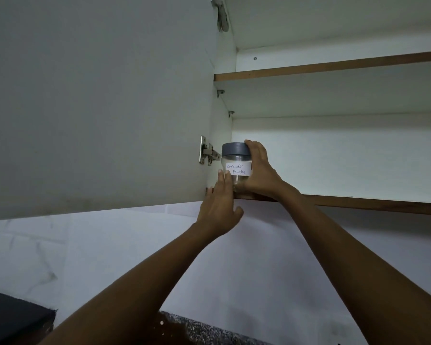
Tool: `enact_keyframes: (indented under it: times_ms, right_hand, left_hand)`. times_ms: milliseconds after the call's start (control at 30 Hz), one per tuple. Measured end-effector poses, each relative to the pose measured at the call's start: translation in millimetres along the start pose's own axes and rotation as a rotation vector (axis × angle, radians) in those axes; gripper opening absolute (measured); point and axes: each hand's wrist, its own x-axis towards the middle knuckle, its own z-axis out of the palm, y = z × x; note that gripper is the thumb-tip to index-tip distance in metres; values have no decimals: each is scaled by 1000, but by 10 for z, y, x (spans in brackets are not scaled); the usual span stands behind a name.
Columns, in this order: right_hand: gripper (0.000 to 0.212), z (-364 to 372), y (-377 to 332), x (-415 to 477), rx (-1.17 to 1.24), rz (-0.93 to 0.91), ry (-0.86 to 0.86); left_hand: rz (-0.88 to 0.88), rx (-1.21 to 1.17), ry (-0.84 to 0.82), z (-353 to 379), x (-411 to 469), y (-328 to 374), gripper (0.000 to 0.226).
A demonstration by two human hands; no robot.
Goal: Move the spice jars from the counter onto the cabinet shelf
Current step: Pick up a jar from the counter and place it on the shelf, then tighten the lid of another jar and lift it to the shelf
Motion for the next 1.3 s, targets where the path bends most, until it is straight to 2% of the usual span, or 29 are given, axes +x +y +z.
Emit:
enact_keyframes:
  times_ms: [200,400,467,533,633,700,833,967,1167,1300]
  right_hand:
    - [109,198,35,77,76,87,26]
    - [113,176,-40,28,106,135,-42]
    - [113,170,-126,-67,82,172,11]
    - [98,173,-281,-259,38,229,131]
    - [46,163,-503,-630,-67,208,243]
    - [21,121,-665,-884,-1,204,255]
    - [8,-28,-975,-1458,137,263,265]
    - [9,-232,-1239,-2236,88,319,179]
    - [3,-566,-1593,-3482,100,535,-90]
    - [10,-691,-1676,-4242,116,597,-260]
  left_hand:
    - [-8,74,-65,24,7,-60,95]
    - [-14,72,-129,-198,-48,-56,84]
    - [-1,27,-85,-289,-122,-43,78]
    - [55,-5,-4,-373,-254,-7,70]
    - [157,-49,85,-475,-506,118,59]
    - [206,-109,147,-563,-683,212,50]
    - [229,-253,170,-692,-1112,377,37]
    - [266,-355,81,-660,-1690,493,29]
    - [434,-408,-172,-463,-2768,781,37]
    - [499,-426,-306,-305,-3425,1005,34]
